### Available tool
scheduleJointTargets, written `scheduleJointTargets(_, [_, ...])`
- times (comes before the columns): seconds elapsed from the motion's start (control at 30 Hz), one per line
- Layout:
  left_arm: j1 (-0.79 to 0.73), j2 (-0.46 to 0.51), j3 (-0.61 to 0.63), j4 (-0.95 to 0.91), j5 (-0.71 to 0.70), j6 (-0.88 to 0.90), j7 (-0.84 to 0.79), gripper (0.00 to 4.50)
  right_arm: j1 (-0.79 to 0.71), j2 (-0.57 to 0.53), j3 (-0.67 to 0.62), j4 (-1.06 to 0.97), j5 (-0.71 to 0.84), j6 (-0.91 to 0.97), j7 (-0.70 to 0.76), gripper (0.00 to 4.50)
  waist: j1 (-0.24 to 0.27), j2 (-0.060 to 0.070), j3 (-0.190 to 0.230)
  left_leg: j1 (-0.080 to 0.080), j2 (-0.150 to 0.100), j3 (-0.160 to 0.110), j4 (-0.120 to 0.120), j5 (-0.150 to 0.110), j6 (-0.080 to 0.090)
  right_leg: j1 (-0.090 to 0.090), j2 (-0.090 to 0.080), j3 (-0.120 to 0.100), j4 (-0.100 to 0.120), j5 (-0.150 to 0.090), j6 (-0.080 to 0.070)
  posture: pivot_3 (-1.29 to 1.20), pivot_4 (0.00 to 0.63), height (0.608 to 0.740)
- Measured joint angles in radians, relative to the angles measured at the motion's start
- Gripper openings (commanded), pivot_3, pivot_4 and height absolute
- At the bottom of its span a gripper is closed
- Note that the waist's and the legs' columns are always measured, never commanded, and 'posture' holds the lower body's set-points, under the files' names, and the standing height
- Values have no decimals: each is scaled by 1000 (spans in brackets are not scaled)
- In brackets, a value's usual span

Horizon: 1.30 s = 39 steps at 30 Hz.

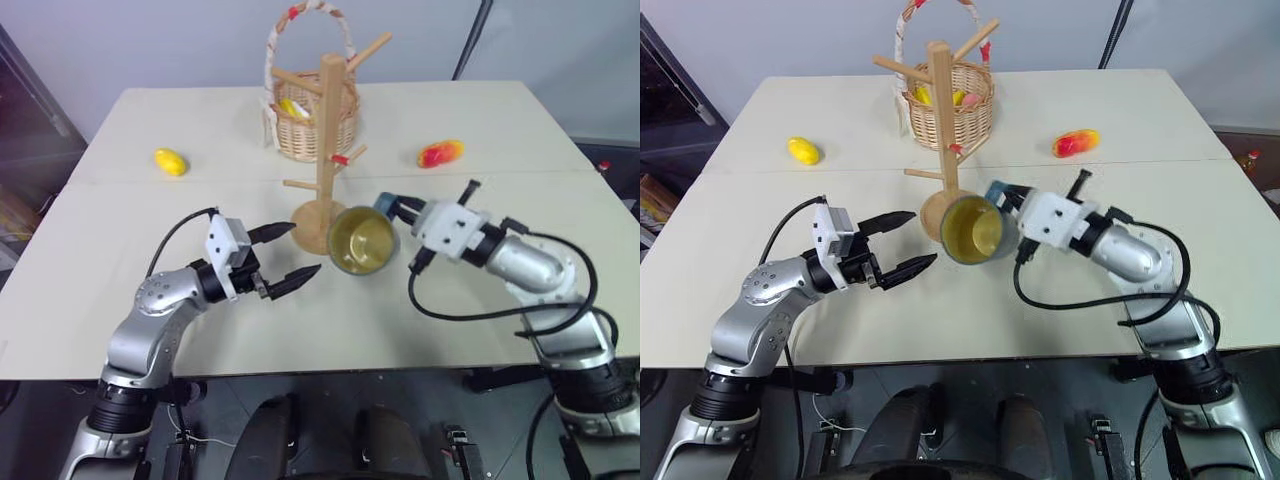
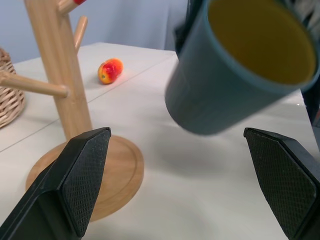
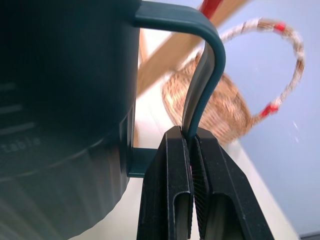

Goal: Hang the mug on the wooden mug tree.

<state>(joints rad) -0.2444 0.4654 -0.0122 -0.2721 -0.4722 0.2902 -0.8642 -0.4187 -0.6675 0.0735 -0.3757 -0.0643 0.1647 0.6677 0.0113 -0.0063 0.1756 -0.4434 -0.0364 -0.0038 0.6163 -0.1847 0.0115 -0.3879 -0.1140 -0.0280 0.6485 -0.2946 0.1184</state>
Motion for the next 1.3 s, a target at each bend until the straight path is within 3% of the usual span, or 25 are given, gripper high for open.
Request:
scheduleJointTargets(0.17, [-14, 32, 38, 11, 0, 0, -1, 4500, -143, 1, 38, -41, -22, 169, 16, 23, -1, 0, 0, 0, 0, 0, 0, 0, 0, 0, -2, 0, 0, 0, 0, 0, 150, 740])
scheduleJointTargets(0.37, [-25, 46, 66, 13, -15, 8, 1, 4500, -211, 9, 77, -44, -32, 266, 26, 23, 0, 0, 0, 0, 0, 0, 0, 0, 0, -1, -3, 0, 0, 0, 0, 0, 150, 740])
scheduleJointTargets(1.3, [-116, 75, 117, -95, -187, 137, 54, 4500, -369, 98, 218, 162, -135, 324, 25, 23, -7, 0, 0, 0, 0, 0, -1, 0, 0, -1, 1, 0, 1, 0, 0, 0, 150, 740])
